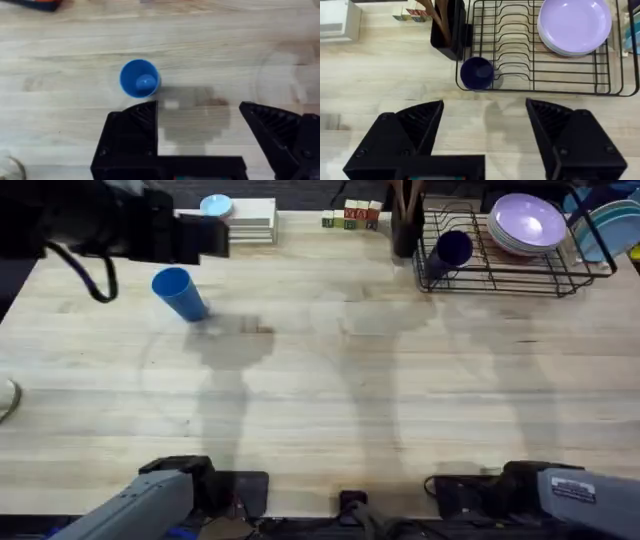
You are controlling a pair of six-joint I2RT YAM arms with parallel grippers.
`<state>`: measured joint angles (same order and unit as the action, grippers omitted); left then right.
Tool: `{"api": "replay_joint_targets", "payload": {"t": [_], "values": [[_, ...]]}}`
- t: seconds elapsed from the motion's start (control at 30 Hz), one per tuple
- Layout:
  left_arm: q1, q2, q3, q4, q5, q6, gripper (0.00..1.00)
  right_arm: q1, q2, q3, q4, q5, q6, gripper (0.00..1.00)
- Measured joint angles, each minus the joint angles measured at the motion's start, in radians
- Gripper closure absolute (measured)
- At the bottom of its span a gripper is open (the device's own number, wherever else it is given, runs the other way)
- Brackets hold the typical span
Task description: Pick up the cup on the table and put them onto the rack.
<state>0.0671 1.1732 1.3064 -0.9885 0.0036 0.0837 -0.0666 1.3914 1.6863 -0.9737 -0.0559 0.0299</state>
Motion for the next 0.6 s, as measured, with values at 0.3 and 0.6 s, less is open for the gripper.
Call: {"api": "replay_joint_targets", "payload": {"t": [0.3, 0.6], "values": [[0.163, 0.006, 0.001, 0.029, 0.035, -0.025, 0.008, 0.000, 0.000, 0.000, 0.000, 0.000, 0.000, 0.008], [0.170, 0.147, 0.002, 0.042, 0.091, 0.057, 0.008, 0.000, 0.000, 0.000, 0.000, 0.000, 0.019, 0.008]]}}
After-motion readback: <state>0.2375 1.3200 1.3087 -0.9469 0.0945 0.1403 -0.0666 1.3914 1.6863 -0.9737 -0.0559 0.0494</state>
